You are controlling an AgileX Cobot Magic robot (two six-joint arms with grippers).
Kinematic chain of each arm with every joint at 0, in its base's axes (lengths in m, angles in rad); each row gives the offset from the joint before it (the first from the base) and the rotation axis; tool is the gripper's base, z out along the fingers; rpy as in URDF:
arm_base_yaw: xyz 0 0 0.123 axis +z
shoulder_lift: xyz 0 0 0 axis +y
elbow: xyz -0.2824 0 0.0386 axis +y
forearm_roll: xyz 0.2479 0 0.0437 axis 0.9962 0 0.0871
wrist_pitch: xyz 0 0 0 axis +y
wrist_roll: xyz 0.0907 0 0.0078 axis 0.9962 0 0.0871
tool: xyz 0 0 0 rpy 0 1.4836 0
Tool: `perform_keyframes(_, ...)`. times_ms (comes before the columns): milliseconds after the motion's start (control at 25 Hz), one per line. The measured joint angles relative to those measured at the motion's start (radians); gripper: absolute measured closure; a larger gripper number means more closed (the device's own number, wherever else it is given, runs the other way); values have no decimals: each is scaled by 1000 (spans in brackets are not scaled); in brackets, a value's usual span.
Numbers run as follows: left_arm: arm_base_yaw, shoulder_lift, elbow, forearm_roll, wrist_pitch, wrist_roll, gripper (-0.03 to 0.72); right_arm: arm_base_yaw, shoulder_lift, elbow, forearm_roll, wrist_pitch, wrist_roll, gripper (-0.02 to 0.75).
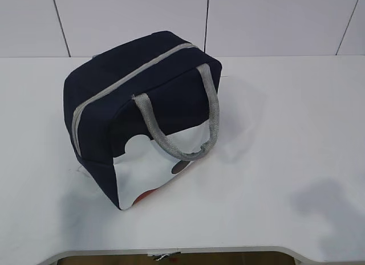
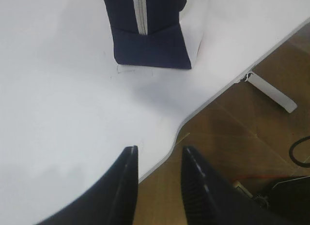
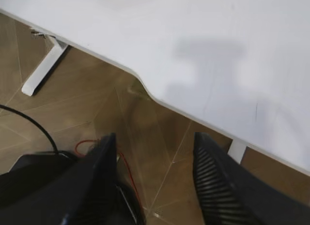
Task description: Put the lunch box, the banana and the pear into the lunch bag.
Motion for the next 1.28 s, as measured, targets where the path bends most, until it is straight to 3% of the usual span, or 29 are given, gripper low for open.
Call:
perform_keyframes(560, 0, -7, 42, -96, 35, 0, 453, 0, -262, 92, -26, -97, -3, 322)
perform_keyframes(1280, 0, -201, 44, -43, 46, -73, 453, 0, -266, 108, -26, -115, -3, 321)
